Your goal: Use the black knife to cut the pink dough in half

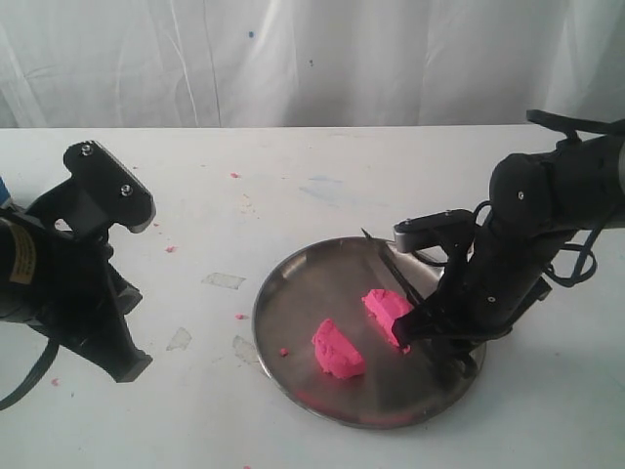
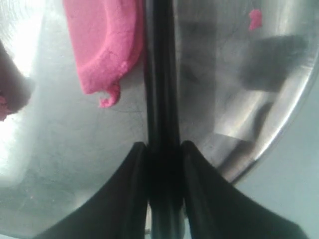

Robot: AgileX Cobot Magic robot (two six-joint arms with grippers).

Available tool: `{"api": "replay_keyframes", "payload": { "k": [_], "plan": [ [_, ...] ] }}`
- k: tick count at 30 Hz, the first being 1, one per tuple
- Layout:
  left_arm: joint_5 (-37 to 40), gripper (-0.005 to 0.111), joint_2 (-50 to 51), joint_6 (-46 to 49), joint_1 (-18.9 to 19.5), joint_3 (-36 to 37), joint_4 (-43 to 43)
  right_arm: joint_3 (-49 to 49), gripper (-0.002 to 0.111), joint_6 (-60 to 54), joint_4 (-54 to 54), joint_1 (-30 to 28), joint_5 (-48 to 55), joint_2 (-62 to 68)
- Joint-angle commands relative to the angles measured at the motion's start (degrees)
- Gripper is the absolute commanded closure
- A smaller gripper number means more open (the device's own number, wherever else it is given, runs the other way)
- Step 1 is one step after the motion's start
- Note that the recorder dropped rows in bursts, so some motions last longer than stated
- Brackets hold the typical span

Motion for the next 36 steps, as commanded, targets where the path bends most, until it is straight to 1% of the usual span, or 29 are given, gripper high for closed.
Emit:
{"api": "replay_keyframes", "payload": {
  "k": [1,5,21,23,26,29,32,34,36],
  "plan": [
    [0.27,0.107,-0.56,-0.31,0.03,0.49,-0.25,-0.2,0.083,0.29,0.26,-0.48,-0.51,0.07],
    [0.27,0.107,-0.56,-0.31,0.03,0.49,-0.25,-0.2,0.081,0.29,0.26,-0.48,-0.51,0.07],
    [0.27,0.107,-0.56,-0.31,0.03,0.49,-0.25,-0.34,0.081,0.29,0.26,-0.48,-1.61,0.07],
    [0.27,0.107,-0.56,-0.31,0.03,0.49,-0.25,-1.06,0.081,0.29,1.17,-0.48,-1.47,0.07],
    [0.27,0.107,-0.56,-0.31,0.03,0.49,-0.25,-2.96,0.082,-0.7,6.07,-0.48,-0.17,-1.01],
    [0.5,0.107,-0.56,-0.31,0.03,0.49,-0.23,-3.22,0.082,-2.98,6.14,-0.73,-0.04,-3.54],
    [1.51,0.107,-0.56,-0.31,0.03,0.49,-0.28,-2.08,0.087,-2.67,3.84,-3.21,-1.56,-6.35],
    [1.97,0.107,-0.56,-0.31,0.03,0.49,-0.28,-0.52,0.095,-1.02,3.6,-6.57,-2.54,-8.04],
    [1.12,0.107,-0.56,-0.31,0.03,0.49,-0.28,1.64,0.106,1.27,3.96,-10.41,-3.86,-9.94]
  ]
}}
